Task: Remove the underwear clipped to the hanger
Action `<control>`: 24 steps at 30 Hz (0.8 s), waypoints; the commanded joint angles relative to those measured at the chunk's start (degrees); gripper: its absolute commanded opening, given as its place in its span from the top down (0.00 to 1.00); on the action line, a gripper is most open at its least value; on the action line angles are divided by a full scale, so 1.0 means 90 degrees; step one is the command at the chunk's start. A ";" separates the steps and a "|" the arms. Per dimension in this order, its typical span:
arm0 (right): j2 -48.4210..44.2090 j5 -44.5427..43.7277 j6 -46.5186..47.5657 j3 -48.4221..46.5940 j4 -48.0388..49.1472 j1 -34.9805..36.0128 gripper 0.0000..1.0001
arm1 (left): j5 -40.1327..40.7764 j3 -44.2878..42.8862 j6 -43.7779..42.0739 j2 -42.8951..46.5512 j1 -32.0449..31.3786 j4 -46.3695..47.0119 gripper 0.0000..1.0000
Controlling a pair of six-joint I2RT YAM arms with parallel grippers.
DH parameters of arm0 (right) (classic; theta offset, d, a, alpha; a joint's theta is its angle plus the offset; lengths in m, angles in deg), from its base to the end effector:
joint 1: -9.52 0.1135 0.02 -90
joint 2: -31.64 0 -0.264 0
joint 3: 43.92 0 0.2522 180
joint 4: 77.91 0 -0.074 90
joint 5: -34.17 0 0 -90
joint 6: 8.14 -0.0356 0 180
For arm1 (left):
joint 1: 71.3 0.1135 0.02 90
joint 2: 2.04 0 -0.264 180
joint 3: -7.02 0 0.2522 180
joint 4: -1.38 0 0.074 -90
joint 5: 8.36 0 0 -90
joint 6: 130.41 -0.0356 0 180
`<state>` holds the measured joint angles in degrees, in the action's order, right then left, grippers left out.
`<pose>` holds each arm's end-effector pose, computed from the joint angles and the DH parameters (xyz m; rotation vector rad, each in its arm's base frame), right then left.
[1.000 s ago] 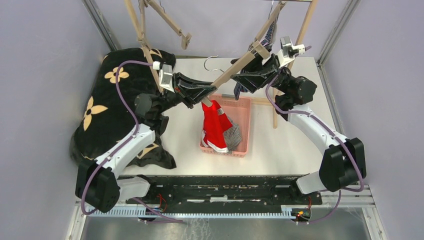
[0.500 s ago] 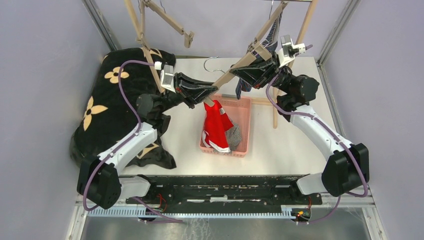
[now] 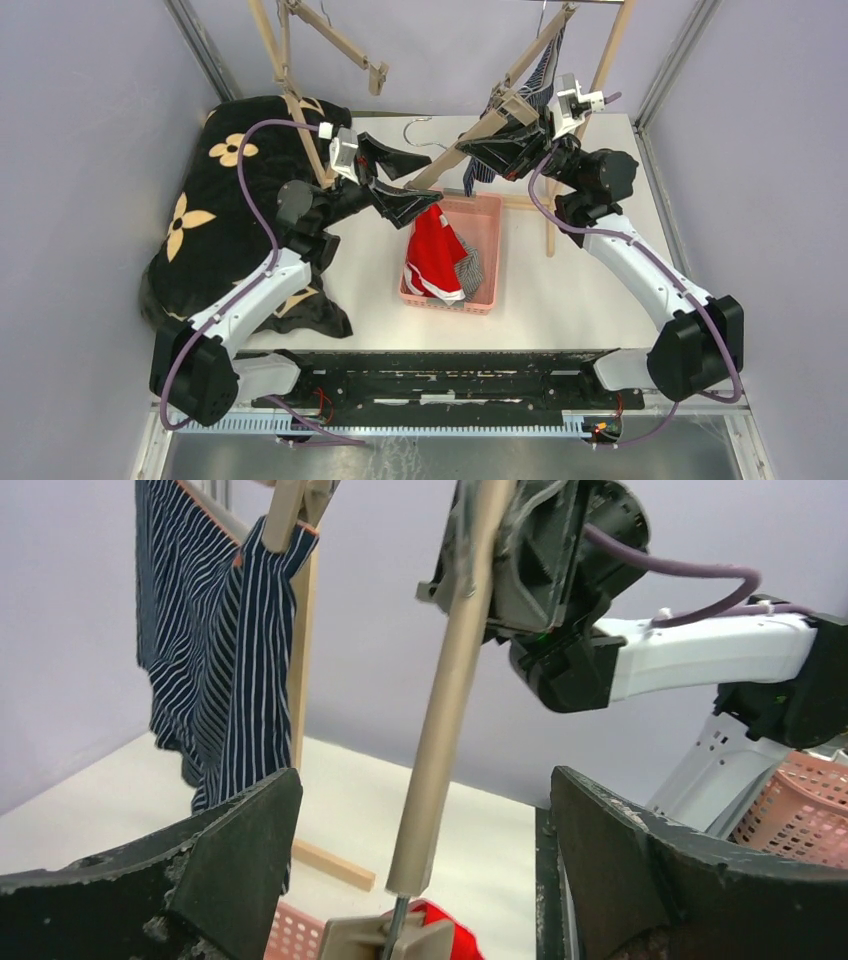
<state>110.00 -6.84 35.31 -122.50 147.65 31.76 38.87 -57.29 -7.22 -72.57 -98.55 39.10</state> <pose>0.2553 0.1334 0.4428 -0.7012 0.9608 1.3983 0.2273 -0.1442 0.3874 0.6785 1.0861 -1.2983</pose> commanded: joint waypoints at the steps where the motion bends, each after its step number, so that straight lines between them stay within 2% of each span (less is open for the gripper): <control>1: -0.0467 -0.0209 0.0459 -0.0094 -0.0105 0.0005 0.99 | 0.0431 0.0115 -0.0989 0.0395 -0.0021 -0.0899 0.01; 8: -0.0611 -0.0288 0.0699 -0.0190 -0.0436 0.0004 0.99 | 0.0531 0.0177 -0.1179 0.0469 -0.0027 -0.1064 0.00; 10: -0.0657 -0.0316 0.0750 -0.0191 -0.0527 0.0009 0.99 | 0.0453 0.0128 -0.1134 0.0414 -0.0016 -0.1019 0.05; 11: -0.0671 -0.0323 0.0766 -0.0179 -0.0544 0.0009 0.99 | 0.0388 0.0106 -0.1081 0.0385 -0.0017 -0.0954 0.11; 12: -0.0683 -0.0342 0.0783 -0.0162 -0.0559 0.0009 0.99 | 0.0334 0.0083 -0.0995 0.0350 -0.0012 -0.0862 0.28; 13: -0.0696 -0.0354 0.0816 -0.0157 -0.0587 0.0009 0.99 | 0.0311 0.0087 -0.0891 0.0325 -0.0019 -0.0719 0.51; 14: -0.0710 -0.0360 0.0866 -0.0152 -0.0648 0.0003 0.99 | 0.0309 0.0096 -0.0780 0.0301 -0.0015 -0.0546 0.65; 16: -0.0748 -0.0422 0.1012 -0.0151 -0.0795 0.0009 0.99 | 0.0304 0.0067 -0.0712 0.0276 -0.0011 -0.0497 0.81; 19: -0.0836 -0.0628 0.1360 -0.0144 -0.1165 0.0009 0.99 | 0.0318 -0.0033 -0.0723 0.0246 -0.0019 -0.0597 0.96; 23: -0.0847 -0.0735 0.1494 -0.0195 -0.1249 0.0008 0.99 | 0.0333 -0.0230 -0.0802 0.0092 -0.0011 -0.0706 0.97; 24: -0.0830 -0.0736 0.1483 -0.0195 -0.1250 0.0008 0.99 | 0.0362 -0.0287 -0.0810 0.0034 -0.0014 -0.0758 0.93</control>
<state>103.91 -10.75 43.88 -122.50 135.35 31.54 38.37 -55.93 -15.17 -70.55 -98.77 31.28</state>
